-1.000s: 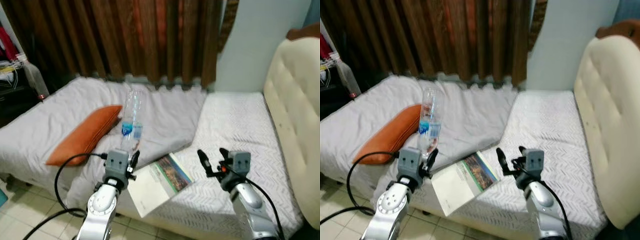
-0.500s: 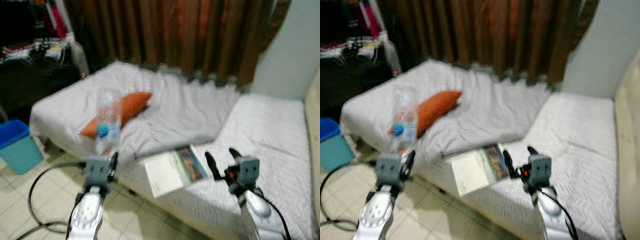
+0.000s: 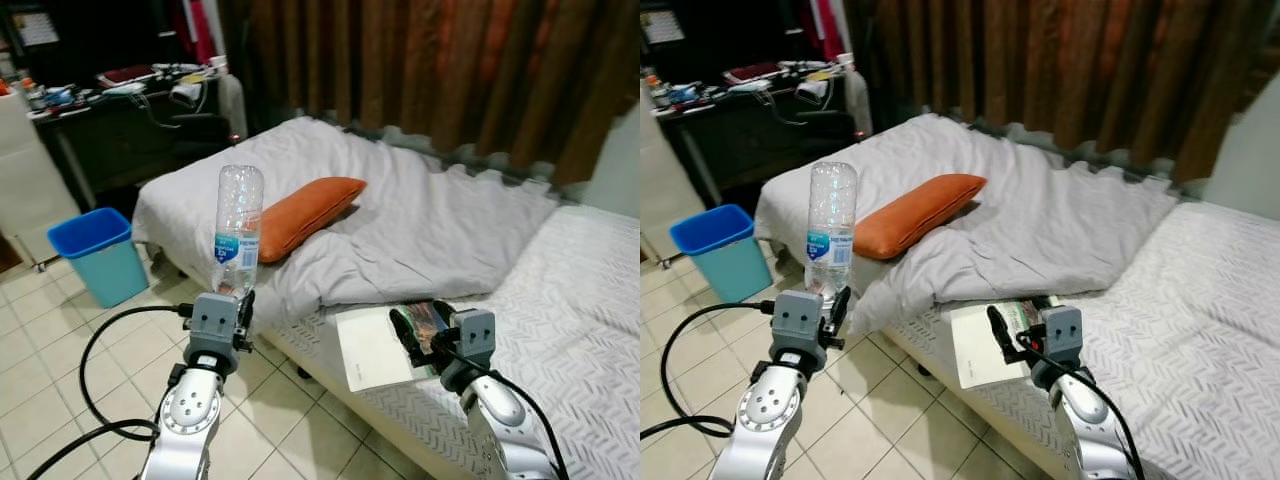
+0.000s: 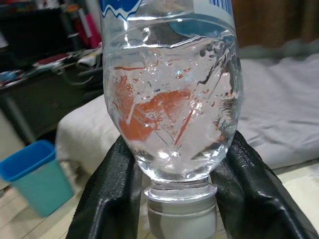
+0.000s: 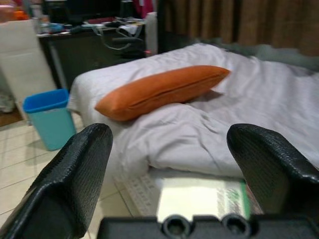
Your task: Clean up the room
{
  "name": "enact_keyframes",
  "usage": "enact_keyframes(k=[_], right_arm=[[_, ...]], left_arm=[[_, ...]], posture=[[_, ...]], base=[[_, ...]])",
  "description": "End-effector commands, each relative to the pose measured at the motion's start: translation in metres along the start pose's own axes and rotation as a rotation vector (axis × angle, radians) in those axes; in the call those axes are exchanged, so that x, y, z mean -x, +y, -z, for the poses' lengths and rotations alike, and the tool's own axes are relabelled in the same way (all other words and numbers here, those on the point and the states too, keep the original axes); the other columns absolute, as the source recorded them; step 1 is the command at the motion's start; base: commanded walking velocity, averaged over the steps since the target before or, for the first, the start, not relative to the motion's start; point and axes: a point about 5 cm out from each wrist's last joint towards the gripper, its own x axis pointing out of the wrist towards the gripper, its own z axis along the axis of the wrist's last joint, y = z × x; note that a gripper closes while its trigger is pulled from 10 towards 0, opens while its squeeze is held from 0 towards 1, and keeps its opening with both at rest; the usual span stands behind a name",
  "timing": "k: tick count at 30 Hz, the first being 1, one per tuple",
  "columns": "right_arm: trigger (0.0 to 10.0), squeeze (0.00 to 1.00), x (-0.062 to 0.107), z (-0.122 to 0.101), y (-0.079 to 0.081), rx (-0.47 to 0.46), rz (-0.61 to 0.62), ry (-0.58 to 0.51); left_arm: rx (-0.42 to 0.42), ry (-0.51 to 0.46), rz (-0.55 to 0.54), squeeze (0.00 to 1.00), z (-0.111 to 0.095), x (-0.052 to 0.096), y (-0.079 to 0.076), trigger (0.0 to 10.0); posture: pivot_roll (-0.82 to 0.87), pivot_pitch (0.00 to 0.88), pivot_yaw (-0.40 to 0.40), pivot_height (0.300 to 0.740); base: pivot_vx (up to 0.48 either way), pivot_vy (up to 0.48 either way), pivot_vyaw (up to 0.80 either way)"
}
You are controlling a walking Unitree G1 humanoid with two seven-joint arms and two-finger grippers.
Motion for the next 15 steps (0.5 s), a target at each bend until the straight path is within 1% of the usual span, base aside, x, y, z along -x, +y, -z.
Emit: enact_keyframes(k=[1, 2, 3, 4, 5, 6, 8, 10, 11, 12, 13, 14, 15], right_arm=[[10.0, 0.0, -0.003, 0.0, 0.001, -0.007, -0.017, 0.014], [10.0, 0.0, -0.003, 0.0, 0.001, -0.007, -0.017, 0.014], [10.0, 0.0, -0.003, 0.002, 0.004, -0.021, -0.042, 0.018], [10.0, 0.0, -0.003, 0.002, 0.004, -0.021, -0.042, 0.018], [10.0, 0.0, -0.003, 0.004, 0.007, -0.029, -0.066, 0.025], [10.0, 0.0, -0.003, 0.004, 0.007, -0.029, -0.066, 0.025], [10.0, 0.0, -0.001, 0.008, 0.017, -0.044, -0.128, 0.034], [10.0, 0.0, -0.001, 0.008, 0.017, -0.044, -0.128, 0.034], [10.0, 0.0, -0.001, 0.009, 0.019, -0.051, -0.148, 0.037], [10.0, 0.0, -0.001, 0.009, 0.019, -0.051, -0.148, 0.037], [10.0, 0.0, -0.001, 0.009, 0.029, -0.016, -0.225, 0.047], [10.0, 0.0, -0.001, 0.009, 0.029, -0.016, -0.225, 0.047], [10.0, 0.0, -0.004, 0.009, 0.032, -0.016, -0.249, 0.056]], left_arm=[[-0.007, -0.01, 0.007, 0.0, -0.002, -0.001, -0.001, 10.0], [-0.007, -0.01, 0.007, 0.0, -0.002, -0.001, -0.001, 10.0], [0.049, 0.03, 0.005, 0.0, 0.003, 0.001, -0.002, 10.0], [0.049, 0.03, 0.005, 0.0, 0.003, 0.001, -0.002, 10.0], [0.129, 0.074, -0.013, 0.0, 0.007, 0.0, -0.002, 10.0], [0.129, 0.074, -0.013, 0.0, 0.007, 0.0, -0.002, 10.0], [0.059, 0.054, -0.015, 0.0, 0.004, 0.001, -0.003, 10.0], [0.059, 0.054, -0.015, 0.0, 0.004, 0.001, -0.003, 10.0], [0.021, 0.035, -0.011, 0.0, 0.002, 0.001, -0.003, 10.0], [0.021, 0.035, -0.011, 0.0, 0.002, 0.001, -0.003, 10.0], [0.059, 0.016, 0.007, 0.0, 0.0, 0.003, -0.005, 10.0], [0.059, 0.016, 0.007, 0.0, 0.0, 0.003, -0.005, 10.0], [0.057, 0.014, 0.009, 0.0, -0.001, 0.004, -0.005, 10.0]], posture=[[0.04, 0.0, 0.024, 0.74], [0.04, 0.0, 0.024, 0.74], [0.05, 0.0, 0.029, 0.74], [0.05, 0.0, 0.029, 0.74], [0.05, 0.0, 0.029, 0.74], [0.05, 0.0, 0.029, 0.74], [0.06, 0.0, 0.025, 0.74], [0.06, 0.0, 0.025, 0.74], [0.06, 0.0, 0.025, 0.74], [0.06, 0.0, 0.025, 0.74], [0.07, 0.0, 0.019, 0.74], [0.07, 0.0, 0.019, 0.74], [0.08, 0.0, 0.015, 0.74]], base=[[0.0, 0.0, 0.55], [0.0, 0.0, 0.55], [0.0, 0.0, 0.52], [0.0, 0.0, 0.52], [0.0, 0.0, 0.52], [0.0, 0.0, 0.52], [0.0, 0.0, 0.51], [0.0, 0.0, 0.51], [0.0, 0.0, 0.5], [0.0, 0.0, 0.5], [0.0, 0.0, 0.52], [0.0, 0.0, 0.52], [0.0, 0.0, 0.51]])
